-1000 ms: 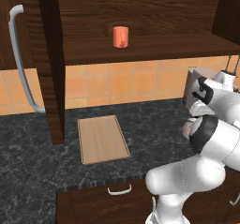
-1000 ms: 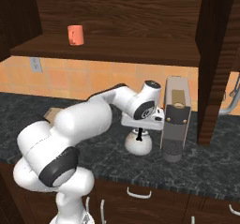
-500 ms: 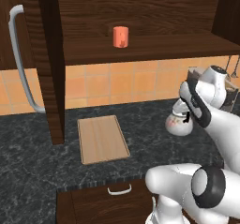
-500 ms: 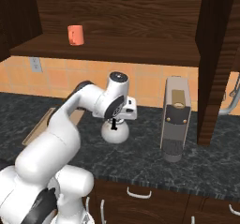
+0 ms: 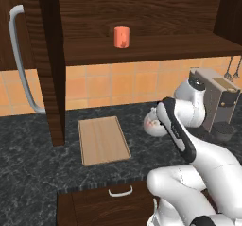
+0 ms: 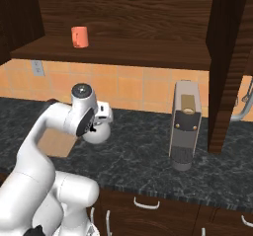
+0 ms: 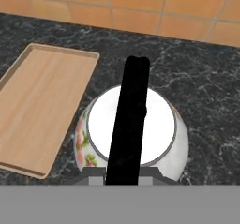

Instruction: Pick the kettle from the counter and place it on the tray. Then pick the mug from the cabinet and place it on the tray. Then close the cabinet doors.

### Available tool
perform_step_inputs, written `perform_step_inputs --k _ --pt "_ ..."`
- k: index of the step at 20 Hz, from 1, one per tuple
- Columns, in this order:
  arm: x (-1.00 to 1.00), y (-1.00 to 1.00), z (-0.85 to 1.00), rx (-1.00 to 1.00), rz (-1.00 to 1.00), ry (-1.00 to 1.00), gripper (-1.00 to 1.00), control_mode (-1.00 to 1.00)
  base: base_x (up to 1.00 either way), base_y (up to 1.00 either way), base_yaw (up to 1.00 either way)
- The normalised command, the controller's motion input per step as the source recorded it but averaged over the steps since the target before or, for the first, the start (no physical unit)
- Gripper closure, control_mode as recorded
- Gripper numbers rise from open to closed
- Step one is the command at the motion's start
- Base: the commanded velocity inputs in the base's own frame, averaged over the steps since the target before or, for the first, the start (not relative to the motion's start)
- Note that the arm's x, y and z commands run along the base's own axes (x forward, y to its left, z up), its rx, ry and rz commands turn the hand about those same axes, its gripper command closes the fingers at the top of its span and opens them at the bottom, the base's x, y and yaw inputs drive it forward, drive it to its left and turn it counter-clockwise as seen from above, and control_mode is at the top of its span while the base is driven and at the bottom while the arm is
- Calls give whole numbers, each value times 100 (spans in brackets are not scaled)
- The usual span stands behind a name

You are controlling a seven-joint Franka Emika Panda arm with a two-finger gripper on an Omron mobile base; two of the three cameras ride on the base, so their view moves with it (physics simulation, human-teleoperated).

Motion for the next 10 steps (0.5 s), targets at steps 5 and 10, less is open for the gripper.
perform_step_inputs --k 5,10 --pt "10 100 4 0 0 0 100 -100 0 0 0" --pt "15 98 13 0 0 0 100 -100 0 0 0"
